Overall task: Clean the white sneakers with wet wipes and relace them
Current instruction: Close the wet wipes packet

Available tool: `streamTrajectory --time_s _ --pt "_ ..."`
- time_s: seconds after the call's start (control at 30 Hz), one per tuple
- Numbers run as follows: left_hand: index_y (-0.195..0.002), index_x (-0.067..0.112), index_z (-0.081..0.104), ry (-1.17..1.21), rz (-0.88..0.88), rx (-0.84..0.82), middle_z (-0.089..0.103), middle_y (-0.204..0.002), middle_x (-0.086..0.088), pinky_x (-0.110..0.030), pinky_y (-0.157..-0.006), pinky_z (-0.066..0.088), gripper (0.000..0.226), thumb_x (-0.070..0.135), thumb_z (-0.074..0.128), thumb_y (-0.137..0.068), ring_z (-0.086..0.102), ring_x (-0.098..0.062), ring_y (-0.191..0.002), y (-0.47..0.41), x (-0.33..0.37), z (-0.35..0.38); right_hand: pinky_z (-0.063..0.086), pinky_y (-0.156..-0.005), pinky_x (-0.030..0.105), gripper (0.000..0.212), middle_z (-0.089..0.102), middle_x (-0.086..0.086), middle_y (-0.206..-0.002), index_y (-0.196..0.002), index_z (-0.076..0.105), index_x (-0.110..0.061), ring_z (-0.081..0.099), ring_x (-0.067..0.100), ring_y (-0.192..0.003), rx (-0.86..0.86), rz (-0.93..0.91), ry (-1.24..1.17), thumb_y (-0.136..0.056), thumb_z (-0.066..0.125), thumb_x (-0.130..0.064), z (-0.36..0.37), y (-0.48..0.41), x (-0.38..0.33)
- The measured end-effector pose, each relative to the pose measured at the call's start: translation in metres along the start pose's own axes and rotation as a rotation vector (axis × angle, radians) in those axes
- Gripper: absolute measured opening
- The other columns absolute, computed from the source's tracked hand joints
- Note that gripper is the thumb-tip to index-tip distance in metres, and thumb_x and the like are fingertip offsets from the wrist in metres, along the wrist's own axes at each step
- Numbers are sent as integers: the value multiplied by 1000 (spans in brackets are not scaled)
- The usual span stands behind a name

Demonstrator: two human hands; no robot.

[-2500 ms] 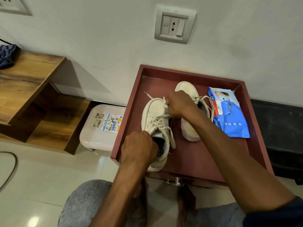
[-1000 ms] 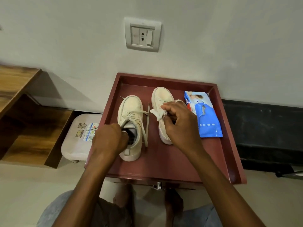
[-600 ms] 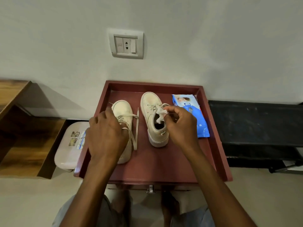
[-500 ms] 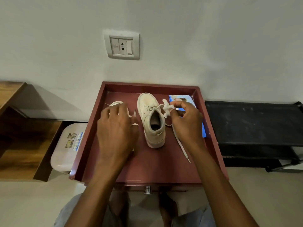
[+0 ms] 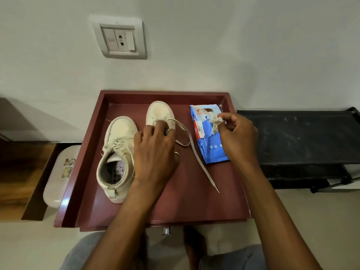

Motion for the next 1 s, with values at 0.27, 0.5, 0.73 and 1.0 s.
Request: streamTrajectory --time_s 0.27,0.5,0.73,1.0 --pt "-101 12 68 251 132 116 64 -104 -7 -38 -63 46 21 21 70 -82 61 -31 -88 -17 47 3 41 -53 -1 21 69 -4 -112 -114 69 -17 65 7 -98 -5 61 19 -94 62 -17 5 -15 21" --pt "-143 28 46 377 39 -279 55 -124 -14 -43 -74 51 45 31 54 -100 64 -41 -101 -31 79 63 43 -61 0 15 68 -3 -111 -107 69 -15 62 2 -92 32 -54 31 -93 63 -14 20 -26 21" --pt "-130 14 61 438 -53 -336 52 -128 -17 -44 -83 51 38 12 60 -93 64 -41 -104 -33 81 68 47 -67 9 8 63 3 -108 -100 64 -13 63 10 -93 9 -164 172 -93 62 -10 30 -31 35" --pt "-131 14 61 478 -48 -365 49 -128 -16 -41 -79 51 39 15 65 -92 63 -40 -99 -25 73 66 54 -74 31 7 63 4 -104 -96 66 -13 61 18 -91 -171 -213 456 -91 63 -10 46 -29 43"
Point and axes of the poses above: each hand's wrist, its own y-axis away from the middle knuckle, its own z-axis out of the palm, x = y × z, the point moved 6 cm from there along -y, towards the middle knuckle
